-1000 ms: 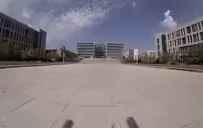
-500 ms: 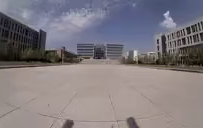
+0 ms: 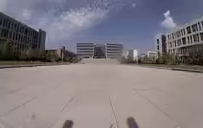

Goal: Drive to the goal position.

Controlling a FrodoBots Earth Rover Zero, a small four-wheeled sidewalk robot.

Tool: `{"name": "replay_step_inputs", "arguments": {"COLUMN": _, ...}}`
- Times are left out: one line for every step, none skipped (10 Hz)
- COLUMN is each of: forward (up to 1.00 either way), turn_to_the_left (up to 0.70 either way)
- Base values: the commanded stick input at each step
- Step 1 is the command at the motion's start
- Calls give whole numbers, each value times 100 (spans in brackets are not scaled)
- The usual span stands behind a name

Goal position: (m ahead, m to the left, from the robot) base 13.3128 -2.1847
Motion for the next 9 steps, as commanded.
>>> {"name": "replay_step_inputs", "arguments": {"forward": 70, "turn_to_the_left": 2}}
{"name": "replay_step_inputs", "arguments": {"forward": 70, "turn_to_the_left": 0}}
{"name": "replay_step_inputs", "arguments": {"forward": 70, "turn_to_the_left": 0}}
{"name": "replay_step_inputs", "arguments": {"forward": 70, "turn_to_the_left": 0}}
{"name": "replay_step_inputs", "arguments": {"forward": 70, "turn_to_the_left": 0}}
{"name": "replay_step_inputs", "arguments": {"forward": 70, "turn_to_the_left": 0}}
{"name": "replay_step_inputs", "arguments": {"forward": 70, "turn_to_the_left": 0}}
{"name": "replay_step_inputs", "arguments": {"forward": 70, "turn_to_the_left": 0}}
{"name": "replay_step_inputs", "arguments": {"forward": 70, "turn_to_the_left": 0}}
